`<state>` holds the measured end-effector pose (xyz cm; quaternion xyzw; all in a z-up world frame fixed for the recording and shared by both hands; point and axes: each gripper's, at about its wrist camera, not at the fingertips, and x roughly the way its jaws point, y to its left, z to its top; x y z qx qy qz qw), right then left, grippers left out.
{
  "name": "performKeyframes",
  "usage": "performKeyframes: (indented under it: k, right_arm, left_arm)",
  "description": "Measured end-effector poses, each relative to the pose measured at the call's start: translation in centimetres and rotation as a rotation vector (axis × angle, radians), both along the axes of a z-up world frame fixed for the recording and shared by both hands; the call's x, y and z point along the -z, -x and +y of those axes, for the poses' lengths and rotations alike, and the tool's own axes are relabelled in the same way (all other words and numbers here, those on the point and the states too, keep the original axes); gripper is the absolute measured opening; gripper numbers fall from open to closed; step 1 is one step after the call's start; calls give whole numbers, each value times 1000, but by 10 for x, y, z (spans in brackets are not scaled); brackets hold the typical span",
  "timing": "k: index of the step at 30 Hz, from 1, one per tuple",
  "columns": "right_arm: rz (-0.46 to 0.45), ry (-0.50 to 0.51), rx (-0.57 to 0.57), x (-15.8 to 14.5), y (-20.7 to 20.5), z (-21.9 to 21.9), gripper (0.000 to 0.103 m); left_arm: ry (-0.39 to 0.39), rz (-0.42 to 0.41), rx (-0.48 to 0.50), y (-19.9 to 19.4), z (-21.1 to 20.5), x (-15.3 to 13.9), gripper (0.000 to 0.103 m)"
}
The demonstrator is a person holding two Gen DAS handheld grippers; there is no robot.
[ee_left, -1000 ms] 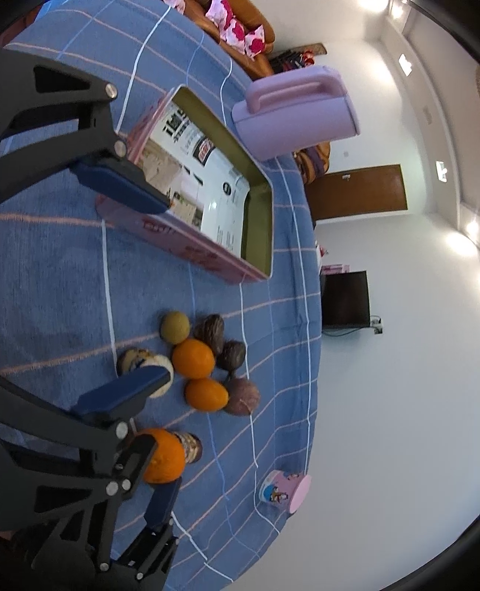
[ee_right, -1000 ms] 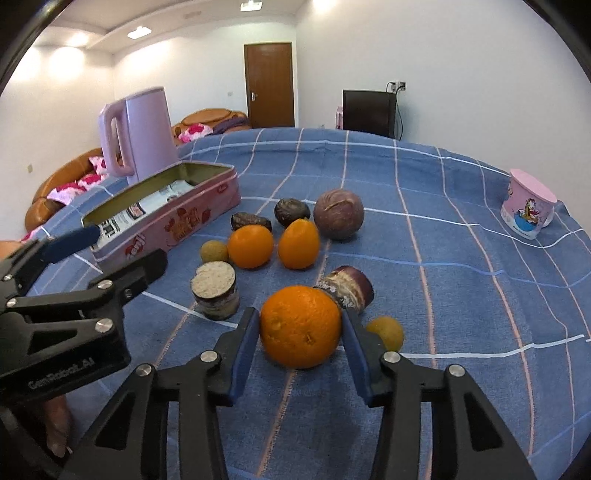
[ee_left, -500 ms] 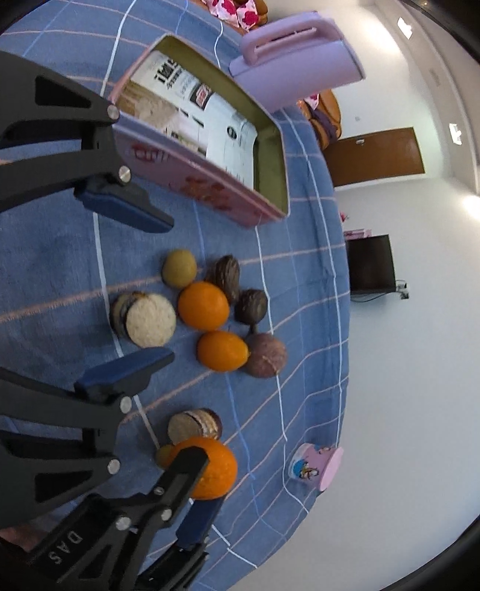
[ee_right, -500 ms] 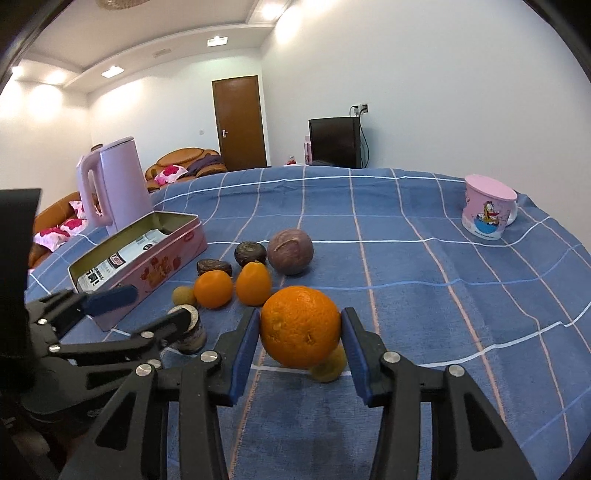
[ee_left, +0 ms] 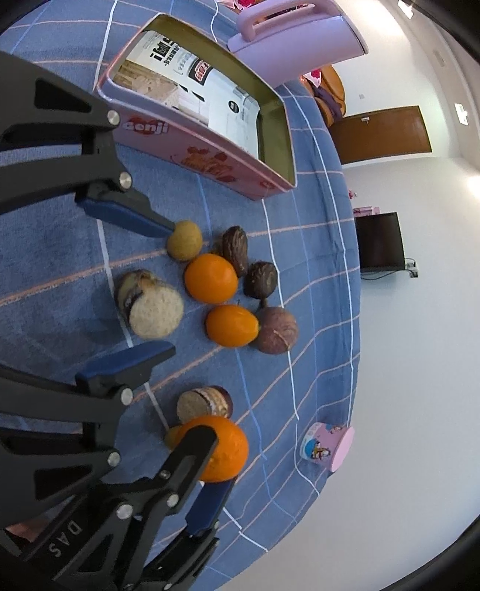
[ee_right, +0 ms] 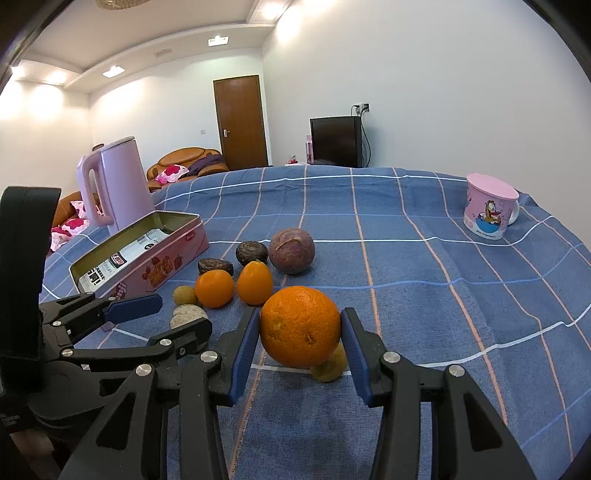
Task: Organize fruits
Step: 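Grasp the large orange with the right tool while the left tool grasps the white-topped jar, then carry the orange in the right tool while the left tool carries the jar over the pink tin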
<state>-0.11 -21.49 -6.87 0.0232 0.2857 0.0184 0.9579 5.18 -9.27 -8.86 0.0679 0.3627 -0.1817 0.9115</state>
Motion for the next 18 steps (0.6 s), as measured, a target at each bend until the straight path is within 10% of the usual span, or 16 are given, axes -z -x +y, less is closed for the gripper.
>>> performKeyframes:
  k: [12, 18]
  right_arm:
    - [3, -17, -5, 0, 0, -2, 47]
    - [-2, -16, -12, 0, 1, -1, 47]
  left_arm:
    - [-17, 40, 11, -6, -3, 6, 63]
    - [-31, 53, 3, -8, -4, 10, 36]
